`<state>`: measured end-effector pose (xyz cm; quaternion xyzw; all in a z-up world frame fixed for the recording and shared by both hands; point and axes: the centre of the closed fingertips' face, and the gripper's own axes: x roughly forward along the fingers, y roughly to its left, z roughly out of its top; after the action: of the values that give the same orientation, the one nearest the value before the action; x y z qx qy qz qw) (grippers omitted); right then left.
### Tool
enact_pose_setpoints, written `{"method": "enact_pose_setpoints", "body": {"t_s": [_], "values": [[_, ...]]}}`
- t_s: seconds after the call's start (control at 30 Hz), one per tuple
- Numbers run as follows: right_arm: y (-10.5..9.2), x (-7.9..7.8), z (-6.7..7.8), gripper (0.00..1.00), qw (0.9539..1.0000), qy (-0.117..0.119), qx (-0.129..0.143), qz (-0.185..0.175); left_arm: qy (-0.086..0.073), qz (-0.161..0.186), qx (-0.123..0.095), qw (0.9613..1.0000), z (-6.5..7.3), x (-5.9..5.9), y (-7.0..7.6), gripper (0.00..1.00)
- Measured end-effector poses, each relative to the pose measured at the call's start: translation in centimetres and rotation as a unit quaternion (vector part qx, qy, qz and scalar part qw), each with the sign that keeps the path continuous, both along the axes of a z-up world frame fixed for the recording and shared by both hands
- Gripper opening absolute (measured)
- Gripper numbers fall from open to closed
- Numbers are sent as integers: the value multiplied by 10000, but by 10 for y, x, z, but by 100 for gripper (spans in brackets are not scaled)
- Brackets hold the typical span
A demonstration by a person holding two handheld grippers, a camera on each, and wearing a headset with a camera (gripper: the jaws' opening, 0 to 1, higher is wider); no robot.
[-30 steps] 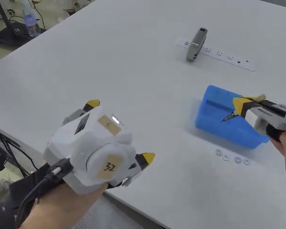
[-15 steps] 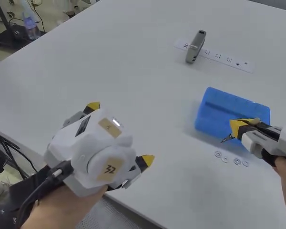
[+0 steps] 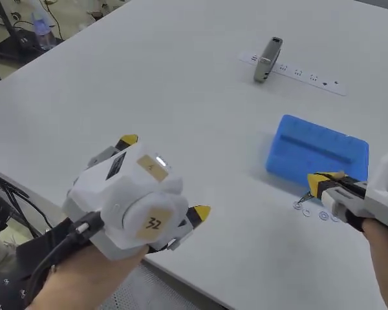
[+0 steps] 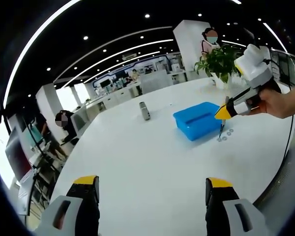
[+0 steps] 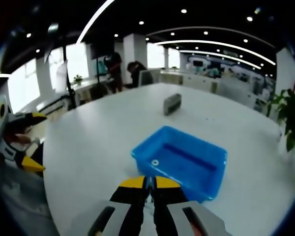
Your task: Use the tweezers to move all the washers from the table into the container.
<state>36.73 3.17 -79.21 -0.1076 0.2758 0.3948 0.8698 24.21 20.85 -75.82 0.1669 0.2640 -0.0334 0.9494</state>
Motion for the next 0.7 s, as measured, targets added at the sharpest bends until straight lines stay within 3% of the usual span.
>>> {"method": "enact_pose_setpoints", "body": {"t_s": [0.33,0.7], "values": [[-3,4,-10,2,9999,9,-149,-17,21,-15,30,10000,-1,0,0,91],[-2,6,-9,2,9998,-45,-181,-30,59,-35,60,10000,-2,0,-1,90]]}}
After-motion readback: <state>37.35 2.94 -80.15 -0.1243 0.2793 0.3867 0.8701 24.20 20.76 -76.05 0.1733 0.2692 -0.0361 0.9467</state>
